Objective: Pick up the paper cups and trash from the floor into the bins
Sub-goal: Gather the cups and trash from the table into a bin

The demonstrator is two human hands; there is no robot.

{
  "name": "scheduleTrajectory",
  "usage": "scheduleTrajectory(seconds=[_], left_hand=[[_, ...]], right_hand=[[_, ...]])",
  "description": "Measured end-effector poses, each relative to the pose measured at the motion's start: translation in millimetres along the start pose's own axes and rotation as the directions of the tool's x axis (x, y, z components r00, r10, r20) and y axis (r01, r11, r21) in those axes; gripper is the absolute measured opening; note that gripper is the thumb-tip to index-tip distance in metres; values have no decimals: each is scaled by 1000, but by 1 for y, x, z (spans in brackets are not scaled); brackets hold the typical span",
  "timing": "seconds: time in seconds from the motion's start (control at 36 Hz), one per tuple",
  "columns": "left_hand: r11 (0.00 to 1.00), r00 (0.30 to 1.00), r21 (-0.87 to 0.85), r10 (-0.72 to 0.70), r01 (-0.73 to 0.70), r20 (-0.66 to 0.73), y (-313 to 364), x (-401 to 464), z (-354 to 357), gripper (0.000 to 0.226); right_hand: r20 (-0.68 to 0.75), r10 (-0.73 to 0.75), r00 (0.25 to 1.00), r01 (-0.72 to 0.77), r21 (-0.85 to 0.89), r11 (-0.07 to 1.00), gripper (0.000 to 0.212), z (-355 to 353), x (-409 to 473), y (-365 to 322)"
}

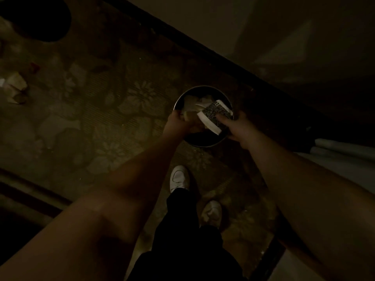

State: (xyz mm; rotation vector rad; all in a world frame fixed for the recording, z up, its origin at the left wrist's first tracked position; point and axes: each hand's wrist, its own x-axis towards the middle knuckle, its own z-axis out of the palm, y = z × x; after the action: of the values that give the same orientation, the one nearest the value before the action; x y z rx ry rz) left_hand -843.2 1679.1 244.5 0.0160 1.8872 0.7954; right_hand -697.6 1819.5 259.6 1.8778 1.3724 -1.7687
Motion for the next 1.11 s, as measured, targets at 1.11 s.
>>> scheduleTrajectory(seconds=[1.11], left_hand=[[973, 903, 121, 226, -194, -365, 8, -504, -164, 58]], right_hand=[[455, -408, 791, 584, -760, 285, 64, -17, -476, -73]])
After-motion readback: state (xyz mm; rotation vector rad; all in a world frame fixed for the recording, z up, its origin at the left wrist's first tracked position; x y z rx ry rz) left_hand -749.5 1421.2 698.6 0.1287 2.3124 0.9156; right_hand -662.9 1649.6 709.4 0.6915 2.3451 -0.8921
